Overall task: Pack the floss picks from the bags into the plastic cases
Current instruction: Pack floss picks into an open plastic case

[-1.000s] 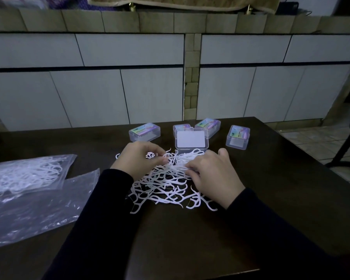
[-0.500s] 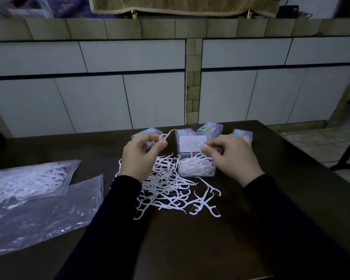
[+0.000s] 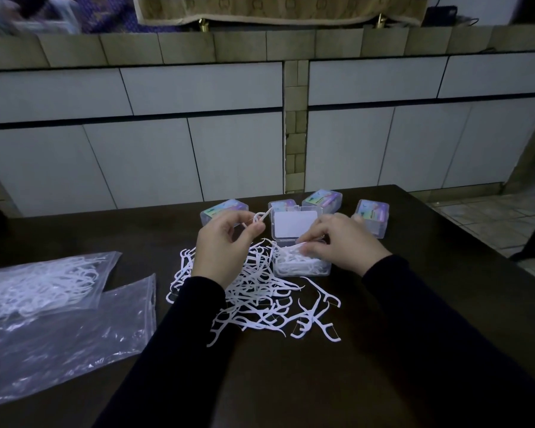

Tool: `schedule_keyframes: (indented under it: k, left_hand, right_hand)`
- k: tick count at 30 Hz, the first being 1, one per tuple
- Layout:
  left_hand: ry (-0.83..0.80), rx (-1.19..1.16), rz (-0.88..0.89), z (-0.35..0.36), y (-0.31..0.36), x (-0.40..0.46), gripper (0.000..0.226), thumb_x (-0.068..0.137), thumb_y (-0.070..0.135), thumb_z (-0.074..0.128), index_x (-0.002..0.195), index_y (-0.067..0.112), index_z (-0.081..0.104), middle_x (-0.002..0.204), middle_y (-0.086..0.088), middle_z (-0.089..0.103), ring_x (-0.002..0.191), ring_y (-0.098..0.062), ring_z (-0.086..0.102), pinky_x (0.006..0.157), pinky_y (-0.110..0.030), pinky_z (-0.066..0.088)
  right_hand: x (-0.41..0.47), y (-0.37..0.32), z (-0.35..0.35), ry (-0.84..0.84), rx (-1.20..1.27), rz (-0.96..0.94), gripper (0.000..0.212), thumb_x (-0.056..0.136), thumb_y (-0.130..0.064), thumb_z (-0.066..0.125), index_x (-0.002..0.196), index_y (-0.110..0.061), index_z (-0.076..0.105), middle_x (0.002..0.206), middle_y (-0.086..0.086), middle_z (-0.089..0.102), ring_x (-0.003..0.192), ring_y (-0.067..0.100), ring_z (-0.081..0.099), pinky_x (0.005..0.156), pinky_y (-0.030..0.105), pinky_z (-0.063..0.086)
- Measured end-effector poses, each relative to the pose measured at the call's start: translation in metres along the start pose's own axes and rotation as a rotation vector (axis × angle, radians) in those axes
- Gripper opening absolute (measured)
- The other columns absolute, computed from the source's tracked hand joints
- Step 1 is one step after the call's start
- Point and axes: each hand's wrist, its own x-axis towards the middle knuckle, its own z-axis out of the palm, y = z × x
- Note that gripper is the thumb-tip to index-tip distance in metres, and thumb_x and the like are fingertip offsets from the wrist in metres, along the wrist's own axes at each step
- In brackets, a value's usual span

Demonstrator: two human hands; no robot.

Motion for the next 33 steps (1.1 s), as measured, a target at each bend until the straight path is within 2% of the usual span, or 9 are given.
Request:
schedule_keyframes:
  k: [3, 6, 11, 15, 18, 21, 24, 27, 33]
  left_hand:
    - [-0.042, 0.083, 0.042, 0.007, -0.004, 0.000, 0.004, 0.088, 0.023, 0.067, 0.086, 0.020, 0.070, 0.079, 0.012, 0.061, 0.063, 0.010, 0.049, 0.058, -0.004, 0.036]
    - [-0.098, 0.222, 0.098, 0.019, -0.007, 0.002, 0.012, 0.088, 0.032, 0.065, 0.092, 0.021, 0.070, 0.088, 0.010, 0.063, 0.075, -0.001, 0.054, 0.067, -0.016, 0.044]
    - [-0.227, 0.495, 0.225, 0.046, 0.009, 0.004, 0.023, 0.089, 0.041, 0.061, 0.104, 0.026, 0.070, 0.099, 0.010, 0.062, 0.091, -0.009, 0.051, 0.079, -0.028, 0.045]
    - [-0.391, 0.592, 0.162, 0.056, 0.007, 0.011, 0.038, 0.086, 0.049, 0.061, 0.119, 0.029, 0.066, 0.118, 0.005, 0.061, 0.105, -0.013, 0.048, 0.088, -0.031, 0.042]
    - [-0.375, 0.440, 0.120, 0.042, 0.002, 0.013, 0.044, 0.082, 0.052, 0.064, 0.121, 0.033, 0.063, 0.121, 0.008, 0.056, 0.111, -0.010, 0.045, 0.095, -0.031, 0.040]
    - [-0.400, 0.354, 0.025, 0.021, -0.004, 0.016, 0.045, 0.080, 0.051, 0.067, 0.122, 0.034, 0.061, 0.119, 0.011, 0.056, 0.111, -0.006, 0.049, 0.096, -0.032, 0.043]
    - [-0.513, 0.346, -0.106, 0.008, -0.012, 0.016, 0.040, 0.080, 0.049, 0.069, 0.117, 0.034, 0.064, 0.107, 0.017, 0.061, 0.102, -0.002, 0.054, 0.085, -0.022, 0.044]
    - [-0.539, 0.326, -0.122, 0.010, -0.015, 0.015, 0.028, 0.084, 0.043, 0.068, 0.110, 0.032, 0.069, 0.095, 0.020, 0.063, 0.089, 0.005, 0.054, 0.072, -0.014, 0.037]
    - [-0.456, 0.358, -0.081, 0.017, -0.013, 0.017, 0.017, 0.085, 0.036, 0.068, 0.100, 0.031, 0.073, 0.099, 0.013, 0.069, 0.093, -0.004, 0.059, 0.087, -0.028, 0.048]
  right_hand:
    - [-0.001, 0.005, 0.000, 0.001, 0.091, 0.045, 0.042, 0.083, -0.057, 0.060, 0.122, -0.041, 0.060, 0.120, -0.008, 0.055, 0.114, 0.013, 0.047, 0.103, 0.043, 0.035]
    - [-0.007, 0.016, -0.008, -0.005, 0.223, 0.116, 0.056, 0.078, -0.061, 0.063, 0.129, -0.040, 0.054, 0.130, -0.005, 0.050, 0.119, 0.014, 0.045, 0.104, 0.042, 0.039]
    - [-0.017, 0.022, -0.008, -0.281, 0.336, 0.158, 0.091, 0.071, -0.050, 0.078, 0.147, -0.040, 0.029, 0.146, -0.003, 0.039, 0.117, 0.010, 0.038, 0.096, 0.031, 0.038]
    - [-0.021, 0.023, 0.001, -0.254, 0.361, 0.138, 0.086, 0.075, -0.047, 0.076, 0.147, -0.034, 0.032, 0.150, -0.004, 0.039, 0.125, 0.011, 0.040, 0.103, 0.031, 0.037]
    - [-0.020, 0.024, 0.008, -0.252, 0.313, 0.132, 0.082, 0.077, -0.054, 0.070, 0.147, -0.038, 0.029, 0.149, -0.004, 0.037, 0.130, 0.017, 0.039, 0.111, 0.045, 0.033]
    - [-0.019, 0.026, 0.011, -0.242, 0.332, 0.139, 0.082, 0.076, -0.055, 0.071, 0.146, -0.043, 0.029, 0.147, -0.004, 0.039, 0.128, 0.018, 0.039, 0.109, 0.047, 0.034]
    - [-0.019, 0.028, 0.011, -0.221, 0.370, 0.130, 0.082, 0.075, -0.054, 0.073, 0.145, -0.042, 0.032, 0.146, -0.005, 0.040, 0.125, 0.016, 0.041, 0.108, 0.042, 0.038]
    - [-0.020, 0.029, 0.011, -0.211, 0.395, 0.125, 0.082, 0.073, -0.053, 0.075, 0.144, -0.042, 0.034, 0.148, -0.006, 0.039, 0.127, 0.015, 0.040, 0.106, 0.039, 0.039]
    - [-0.023, 0.028, 0.011, -0.199, 0.434, 0.125, 0.083, 0.072, -0.050, 0.077, 0.144, -0.037, 0.037, 0.149, -0.007, 0.040, 0.129, 0.014, 0.039, 0.108, 0.038, 0.037]
